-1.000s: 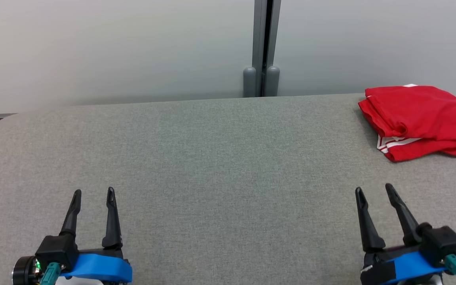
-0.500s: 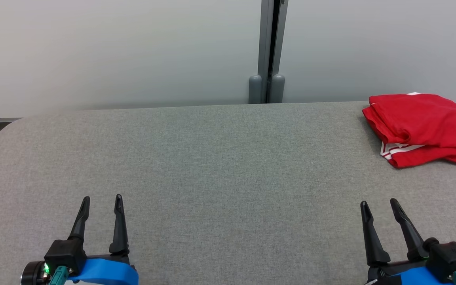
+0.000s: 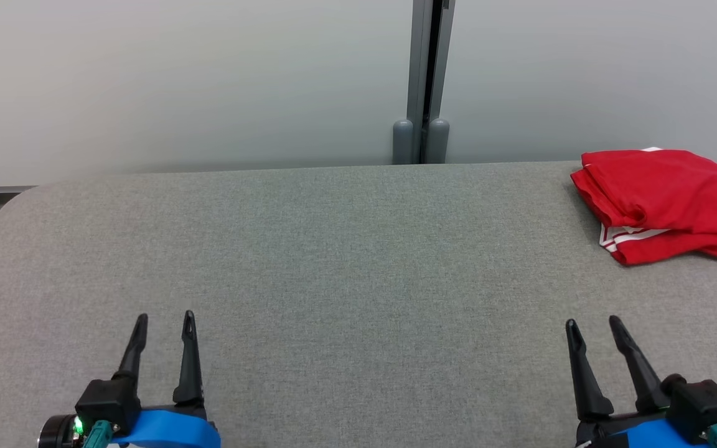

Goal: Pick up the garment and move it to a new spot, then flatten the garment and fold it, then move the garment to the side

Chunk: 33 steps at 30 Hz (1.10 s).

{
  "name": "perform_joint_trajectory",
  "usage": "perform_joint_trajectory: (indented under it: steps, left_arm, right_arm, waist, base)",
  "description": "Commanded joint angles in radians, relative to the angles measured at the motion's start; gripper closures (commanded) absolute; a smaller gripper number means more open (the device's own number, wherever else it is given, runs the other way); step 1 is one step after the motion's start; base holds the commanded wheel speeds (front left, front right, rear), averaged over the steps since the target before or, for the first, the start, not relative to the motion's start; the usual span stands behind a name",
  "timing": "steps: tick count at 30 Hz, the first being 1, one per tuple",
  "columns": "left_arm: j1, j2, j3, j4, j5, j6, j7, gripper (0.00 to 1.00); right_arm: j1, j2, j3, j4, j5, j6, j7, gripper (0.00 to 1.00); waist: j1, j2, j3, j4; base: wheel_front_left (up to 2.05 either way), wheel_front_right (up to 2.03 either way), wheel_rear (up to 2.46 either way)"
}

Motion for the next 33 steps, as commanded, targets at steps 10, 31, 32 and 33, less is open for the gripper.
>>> perform_joint_trajectory:
  steps: [10, 31, 32, 33]
  left_arm:
    - [0.006, -0.006, 0.017, 0.047, -0.106, -0.003, 0.041, 1.0]
    - [-0.018, -0.006, 0.038, 0.018, -0.488, -0.015, 0.127, 1.0]
    - [-0.019, -0.006, 0.039, 0.017, -0.504, -0.015, 0.131, 1.0]
    - [-0.02, -0.006, 0.041, 0.016, -0.519, -0.016, 0.135, 1.0]
  right_arm:
    - [-0.005, -0.005, 0.004, 0.046, 0.113, 0.0, 0.02, 1.0]
    - [-0.055, -0.022, -0.004, 0.076, 0.495, 0.0, 0.088, 1.0]
    - [-0.057, -0.022, -0.005, 0.077, 0.51, 0.0, 0.091, 1.0]
    - [-0.059, -0.023, -0.005, 0.079, 0.526, 0.0, 0.094, 1.0]
  waist:
    - [0.0, -0.0001, 0.0, 0.0]
    - [0.0, -0.0001, 0.001, -0.001]
    - [0.0, -0.0001, 0.001, -0.001]
    - [0.0, -0.0001, 0.001, -0.001]
  base:
    - [0.0, 0.0, 0.0]
    - [0.0, 0.0, 0.0]
    - [0.0, 0.0, 0.0]
    - [0.0, 0.0, 0.0]
